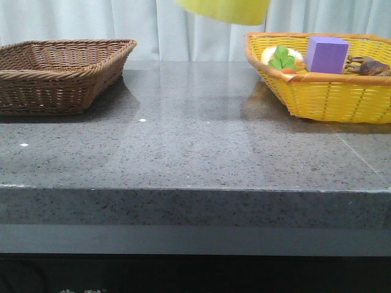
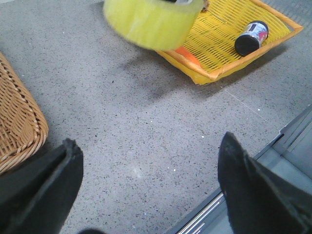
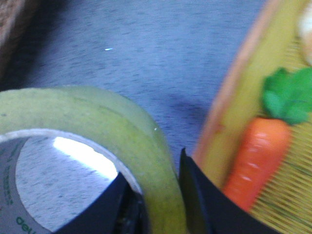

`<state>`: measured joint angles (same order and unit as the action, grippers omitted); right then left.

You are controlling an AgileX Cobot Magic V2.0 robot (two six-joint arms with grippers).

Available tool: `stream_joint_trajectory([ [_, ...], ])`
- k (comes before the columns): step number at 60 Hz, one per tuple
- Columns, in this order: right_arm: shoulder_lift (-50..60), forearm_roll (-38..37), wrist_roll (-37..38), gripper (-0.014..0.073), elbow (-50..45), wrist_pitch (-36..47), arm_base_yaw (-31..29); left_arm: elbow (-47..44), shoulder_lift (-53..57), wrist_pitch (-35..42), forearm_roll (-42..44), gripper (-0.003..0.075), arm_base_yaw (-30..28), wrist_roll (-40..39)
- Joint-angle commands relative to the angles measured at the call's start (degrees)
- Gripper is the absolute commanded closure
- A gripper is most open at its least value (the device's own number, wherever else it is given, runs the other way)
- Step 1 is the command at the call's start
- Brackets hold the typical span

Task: Transfer tape with both arms
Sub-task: 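Lift the tape roll with the right gripper toward the table center, then lower the tape roll onto the table and open the right gripper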

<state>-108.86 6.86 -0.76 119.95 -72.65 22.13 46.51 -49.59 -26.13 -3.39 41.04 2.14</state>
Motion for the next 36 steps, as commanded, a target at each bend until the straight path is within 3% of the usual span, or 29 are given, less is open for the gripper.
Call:
stream_joint_trajectory([
  [1,1.6,-1.0,-0.6,0.043,2.0,3.2,2.5,2.1,0.3,4.2,-0.2,0.0158,0.5,0.0],
  [28,-7.9,-8.6,-0.6,0.0426,2.0,5.0,9.7,2.1,0.3,4.2,-0.2,0.0157,0.5,0.0],
  [36,-9.0,-8.6,-0.6,0.0319,2.0,5.2,9.8,2.1,0.3,4.2,-0.2,0.0157,0.5,0.0],
])
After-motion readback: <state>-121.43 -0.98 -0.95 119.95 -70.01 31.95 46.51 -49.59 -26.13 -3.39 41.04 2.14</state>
